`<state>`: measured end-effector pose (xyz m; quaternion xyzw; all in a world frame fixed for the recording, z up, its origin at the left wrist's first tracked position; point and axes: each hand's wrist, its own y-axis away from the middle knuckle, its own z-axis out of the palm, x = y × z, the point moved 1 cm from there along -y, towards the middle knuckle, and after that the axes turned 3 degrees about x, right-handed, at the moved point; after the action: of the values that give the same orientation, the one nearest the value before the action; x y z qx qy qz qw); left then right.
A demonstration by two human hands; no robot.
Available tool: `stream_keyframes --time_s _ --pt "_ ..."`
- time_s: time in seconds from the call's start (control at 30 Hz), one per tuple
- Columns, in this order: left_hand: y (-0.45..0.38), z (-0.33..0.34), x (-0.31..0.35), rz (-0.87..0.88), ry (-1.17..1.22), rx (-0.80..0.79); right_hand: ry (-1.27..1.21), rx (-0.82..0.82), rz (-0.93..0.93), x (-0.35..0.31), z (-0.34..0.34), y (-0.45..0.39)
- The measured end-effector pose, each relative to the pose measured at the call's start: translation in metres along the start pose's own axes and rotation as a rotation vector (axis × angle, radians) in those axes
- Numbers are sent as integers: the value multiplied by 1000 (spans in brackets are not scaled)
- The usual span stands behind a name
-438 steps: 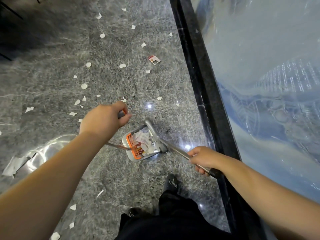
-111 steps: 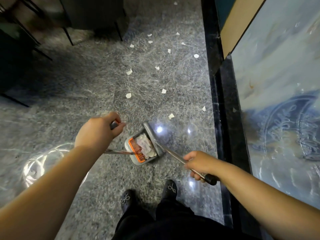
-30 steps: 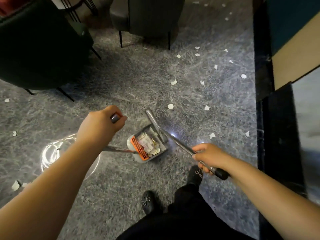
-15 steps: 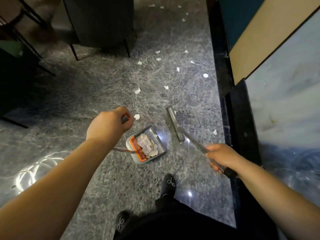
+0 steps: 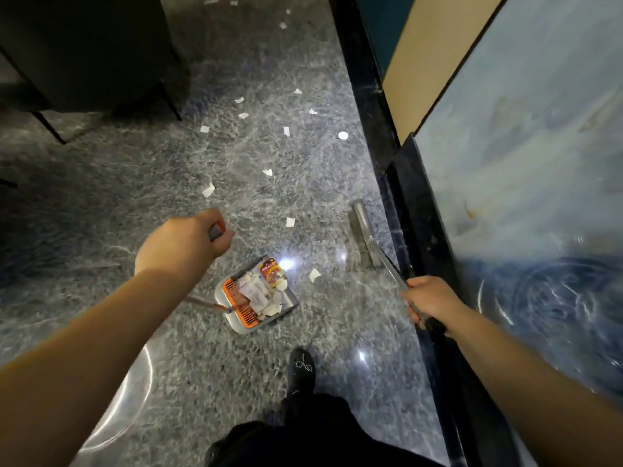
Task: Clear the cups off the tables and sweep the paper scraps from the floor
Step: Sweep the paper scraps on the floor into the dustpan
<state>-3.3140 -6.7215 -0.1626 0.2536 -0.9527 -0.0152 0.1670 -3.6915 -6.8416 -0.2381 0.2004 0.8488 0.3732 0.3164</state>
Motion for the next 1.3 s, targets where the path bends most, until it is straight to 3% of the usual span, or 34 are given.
stream_keyframes --time_s 0.33,0.5,1.03,1.3 --pt "8 2 -16 14 -21 50 235 11 33 -20 2 -31" --pt "4 3 -16 5 -18 46 278 -118 62 -27 18 -31" --pt "3 0 -23 7 -21 20 561 -443 -160 -47 104 61" --pt "8 -4 -33 23 21 29 400 -478 -120 -52 123 90"
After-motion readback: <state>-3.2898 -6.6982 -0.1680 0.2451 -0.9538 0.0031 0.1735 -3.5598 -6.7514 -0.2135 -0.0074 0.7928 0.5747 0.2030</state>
